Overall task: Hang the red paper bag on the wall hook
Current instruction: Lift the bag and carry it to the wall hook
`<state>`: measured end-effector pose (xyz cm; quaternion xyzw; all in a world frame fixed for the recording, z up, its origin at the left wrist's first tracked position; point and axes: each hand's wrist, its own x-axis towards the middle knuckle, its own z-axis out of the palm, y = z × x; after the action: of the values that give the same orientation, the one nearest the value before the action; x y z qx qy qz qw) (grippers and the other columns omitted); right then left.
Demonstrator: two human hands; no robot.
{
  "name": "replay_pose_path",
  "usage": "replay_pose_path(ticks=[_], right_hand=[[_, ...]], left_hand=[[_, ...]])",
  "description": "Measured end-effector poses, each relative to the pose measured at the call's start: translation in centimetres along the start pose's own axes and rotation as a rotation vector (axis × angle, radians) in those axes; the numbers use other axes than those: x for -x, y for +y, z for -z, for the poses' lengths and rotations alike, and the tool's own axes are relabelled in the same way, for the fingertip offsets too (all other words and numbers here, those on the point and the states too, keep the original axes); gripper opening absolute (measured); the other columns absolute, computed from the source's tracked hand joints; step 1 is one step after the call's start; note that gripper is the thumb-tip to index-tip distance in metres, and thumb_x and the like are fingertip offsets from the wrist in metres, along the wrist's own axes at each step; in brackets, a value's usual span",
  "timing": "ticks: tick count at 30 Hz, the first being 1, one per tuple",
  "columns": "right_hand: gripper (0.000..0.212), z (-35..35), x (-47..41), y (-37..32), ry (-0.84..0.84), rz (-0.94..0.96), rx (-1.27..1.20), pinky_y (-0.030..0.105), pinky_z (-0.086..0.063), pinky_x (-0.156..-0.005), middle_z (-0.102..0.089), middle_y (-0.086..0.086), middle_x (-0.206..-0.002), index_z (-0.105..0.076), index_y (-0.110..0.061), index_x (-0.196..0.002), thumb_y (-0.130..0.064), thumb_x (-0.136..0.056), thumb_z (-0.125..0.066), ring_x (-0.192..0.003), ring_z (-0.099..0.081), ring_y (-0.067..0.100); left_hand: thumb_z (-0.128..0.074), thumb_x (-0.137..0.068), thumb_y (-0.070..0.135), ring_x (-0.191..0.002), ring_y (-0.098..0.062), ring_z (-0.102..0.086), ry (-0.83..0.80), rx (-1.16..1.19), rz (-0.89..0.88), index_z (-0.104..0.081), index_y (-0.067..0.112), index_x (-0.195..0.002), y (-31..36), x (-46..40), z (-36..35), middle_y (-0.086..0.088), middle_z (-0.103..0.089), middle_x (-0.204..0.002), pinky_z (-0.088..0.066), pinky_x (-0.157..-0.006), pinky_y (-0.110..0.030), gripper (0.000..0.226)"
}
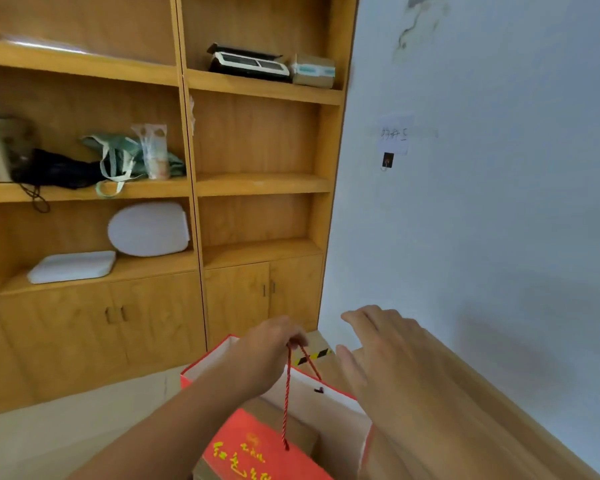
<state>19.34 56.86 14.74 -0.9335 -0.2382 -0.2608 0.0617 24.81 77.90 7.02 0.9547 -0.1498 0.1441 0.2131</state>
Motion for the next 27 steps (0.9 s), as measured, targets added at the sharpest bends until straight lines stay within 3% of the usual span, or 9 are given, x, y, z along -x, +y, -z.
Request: replay_pose_path(ticks=[3,5,7,13,19,27], right_hand=[[0.029,-2.7,-4.5,-1.9,-0.039,-0.003,0.012,0.027,-0.039,-0.064,-0.064,-0.008,-0.098,-0.062,-0.026,-0.106,-0.043,-0.082,-0.063,-0.084,-0.059,0.015],[0.035,-5.8,-7.5,-2.4,-0.085,0.045,-0.056,0.029,-0.041,-0.082,-0.059,-0.007,-0.116,-0.053,-0.027,-0.12,-0.046,-0.092,-0.047,-0.101,-0.053,0.015],[0.037,-9.5,-11.0,-2.6,-0.055,0.069,-0.097,0.032,-0.04,-0.09,-0.057,-0.005,-0.12,-0.05,-0.025,-0.123,-0.047,-0.095,-0.041,-0.105,-0.051,0.016],[0.037,-18.9,-22.8,-3.1,-0.042,0.068,-0.136,0.033,-0.043,-0.088,-0.058,-0.003,-0.115,-0.05,-0.024,-0.121,-0.047,-0.094,-0.042,-0.101,-0.052,0.017],[0.039,-24.5,-32.9,-3.1,-0.07,0.042,-0.11,0.031,-0.04,-0.087,-0.057,-0.003,-0.121,-0.048,-0.023,-0.126,-0.046,-0.095,-0.041,-0.104,-0.051,0.018],[0.038,-31.6,-43.5,-2.2,-0.105,-0.019,-0.012,0.033,-0.041,-0.088,-0.059,-0.001,-0.12,-0.051,-0.022,-0.124,-0.043,-0.094,-0.044,-0.103,-0.053,0.02]], left_hand=[[-0.053,-0.091,-0.01,-0.095,-0.007,-0.062,0.076,0.035,0.021,-0.072,0.02,-0.109,-4.9,-1.9,1.3,0.005,-0.064,-0.104,-0.05,-0.081,-0.017,0.04],[-0.051,-0.09,-0.012,-0.091,-0.006,-0.059,0.093,0.042,0.045,-0.073,0.019,-0.105,-8.4,-3.3,2.1,0.008,-0.059,-0.098,-0.048,-0.079,-0.019,0.04],[-0.051,-0.088,-0.015,-0.087,-0.007,-0.06,0.106,0.027,0.05,-0.074,0.017,-0.101,-12.0,-4.9,2.7,0.008,-0.059,-0.094,-0.048,-0.077,-0.021,0.042],[-0.052,-0.089,-0.016,-0.093,-0.008,-0.066,-0.002,-0.013,0.091,-0.076,0.017,-0.103,-21.3,-10.6,4.2,0.003,-0.07,-0.1,-0.056,-0.082,-0.023,0.043],[-0.058,-0.087,-0.014,-0.085,0.014,-0.061,-0.032,0.044,0.093,-0.076,0.018,-0.107,-29.2,-18.5,5.6,0.008,-0.075,-0.099,-0.047,-0.078,0.001,0.042],[-0.069,-0.086,-0.002,-0.09,0.003,-0.063,-0.024,0.143,-0.002,-0.075,0.032,-0.102,-39.2,-30.6,4.2,0.017,-0.069,-0.096,-0.054,-0.078,-0.016,0.038]])
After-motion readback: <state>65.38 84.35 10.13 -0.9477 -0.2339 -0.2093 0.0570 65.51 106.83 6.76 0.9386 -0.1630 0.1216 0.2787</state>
